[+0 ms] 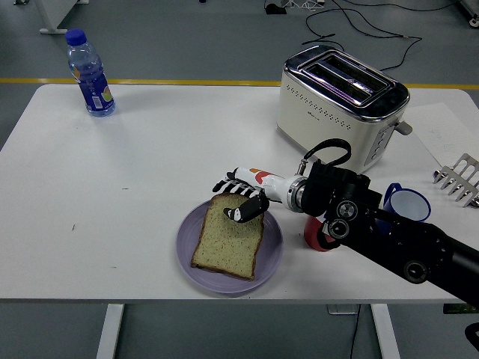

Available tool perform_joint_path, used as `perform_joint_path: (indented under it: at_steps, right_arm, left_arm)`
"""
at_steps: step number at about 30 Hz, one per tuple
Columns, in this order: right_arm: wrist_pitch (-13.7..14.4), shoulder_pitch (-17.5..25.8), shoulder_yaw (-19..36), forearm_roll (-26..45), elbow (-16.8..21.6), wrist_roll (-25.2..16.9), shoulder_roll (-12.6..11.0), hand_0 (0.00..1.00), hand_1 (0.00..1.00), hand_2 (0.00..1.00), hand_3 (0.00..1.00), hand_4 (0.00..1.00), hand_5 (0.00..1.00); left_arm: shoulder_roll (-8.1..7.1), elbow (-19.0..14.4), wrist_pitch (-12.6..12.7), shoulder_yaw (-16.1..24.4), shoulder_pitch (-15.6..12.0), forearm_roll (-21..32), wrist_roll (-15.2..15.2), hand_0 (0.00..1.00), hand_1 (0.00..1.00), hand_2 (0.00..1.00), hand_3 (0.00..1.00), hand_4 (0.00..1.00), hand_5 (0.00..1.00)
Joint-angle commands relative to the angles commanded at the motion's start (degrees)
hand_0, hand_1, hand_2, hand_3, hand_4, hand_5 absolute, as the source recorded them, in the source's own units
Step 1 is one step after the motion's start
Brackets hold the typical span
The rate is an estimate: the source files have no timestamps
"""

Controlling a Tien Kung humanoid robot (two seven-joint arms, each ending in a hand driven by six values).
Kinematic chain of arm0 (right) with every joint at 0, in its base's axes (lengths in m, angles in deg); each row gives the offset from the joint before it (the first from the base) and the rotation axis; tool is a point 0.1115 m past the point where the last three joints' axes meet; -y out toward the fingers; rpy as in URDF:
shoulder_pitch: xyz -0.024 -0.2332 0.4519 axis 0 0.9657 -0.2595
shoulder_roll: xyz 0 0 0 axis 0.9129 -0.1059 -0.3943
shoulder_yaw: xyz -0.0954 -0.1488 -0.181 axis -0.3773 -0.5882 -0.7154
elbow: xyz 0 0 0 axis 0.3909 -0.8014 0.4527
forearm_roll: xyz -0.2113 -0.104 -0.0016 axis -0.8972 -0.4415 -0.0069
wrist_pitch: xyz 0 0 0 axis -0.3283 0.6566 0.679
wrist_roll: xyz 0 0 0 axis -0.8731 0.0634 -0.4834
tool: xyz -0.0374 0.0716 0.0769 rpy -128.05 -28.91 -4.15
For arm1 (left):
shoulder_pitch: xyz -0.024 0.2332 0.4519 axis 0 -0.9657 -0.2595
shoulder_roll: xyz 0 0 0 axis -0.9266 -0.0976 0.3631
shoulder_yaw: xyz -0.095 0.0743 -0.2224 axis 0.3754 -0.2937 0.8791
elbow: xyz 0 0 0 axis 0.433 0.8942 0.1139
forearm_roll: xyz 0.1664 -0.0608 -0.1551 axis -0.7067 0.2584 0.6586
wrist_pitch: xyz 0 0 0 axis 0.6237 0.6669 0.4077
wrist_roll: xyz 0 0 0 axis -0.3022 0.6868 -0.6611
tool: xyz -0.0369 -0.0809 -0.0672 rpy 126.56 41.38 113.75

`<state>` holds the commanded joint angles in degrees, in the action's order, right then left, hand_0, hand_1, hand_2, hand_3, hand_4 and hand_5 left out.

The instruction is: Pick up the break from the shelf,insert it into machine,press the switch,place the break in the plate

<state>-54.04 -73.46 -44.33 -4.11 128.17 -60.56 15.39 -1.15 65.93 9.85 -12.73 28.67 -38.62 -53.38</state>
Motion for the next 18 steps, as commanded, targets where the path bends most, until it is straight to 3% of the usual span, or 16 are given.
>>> perform_joint_path:
  at_steps: [6, 12, 16, 17, 18]
  right_arm:
    - [0.48, 0.26, 1.06, -0.4, 1.35, -0.61, -0.55, 0.88, 0.843, 0.899, 0.905, 0.691, 0.109]
    - [0.21, 1.14, 4.19, -3.34, 6.43, -1.2, -2.28, 0.886, 0.843, 0.908, 0.899, 0.694, 0.117]
    - [0.58, 2.78, 8.64, -0.56, 12.06, -5.44, -4.58, 0.886, 0.843, 0.908, 0.899, 0.694, 0.117]
    - [0.85, 3.12, 9.8, 1.37, 13.38, -7.48, -4.99, 0.85, 0.804, 0.864, 0.841, 0.656, 0.185]
    - [1.87, 3.81, 11.23, 3.31, 14.86, -9.45, -5.78, 0.85, 0.804, 0.864, 0.841, 0.656, 0.185]
  left_arm:
    - [-0.02, 0.0, 0.02, -0.17, 0.02, 0.21, -0.05, 0.652, 0.575, 0.594, 0.604, 0.325, 0.956]
    - [-0.02, 0.0, 0.0, 0.1, -0.02, -0.02, -0.04, 0.652, 0.575, 0.595, 0.604, 0.325, 0.955]
    - [0.0, 0.0, -0.03, 0.21, -0.09, -0.12, -0.05, 0.652, 0.575, 0.595, 0.604, 0.325, 0.955]
    - [0.01, 0.0, -0.03, 0.22, -0.11, -0.14, -0.05, 0.652, 0.575, 0.595, 0.604, 0.324, 0.955]
    - [0.0, 0.0, -0.05, 0.24, -0.12, -0.18, -0.05, 0.652, 0.575, 0.595, 0.604, 0.324, 0.955]
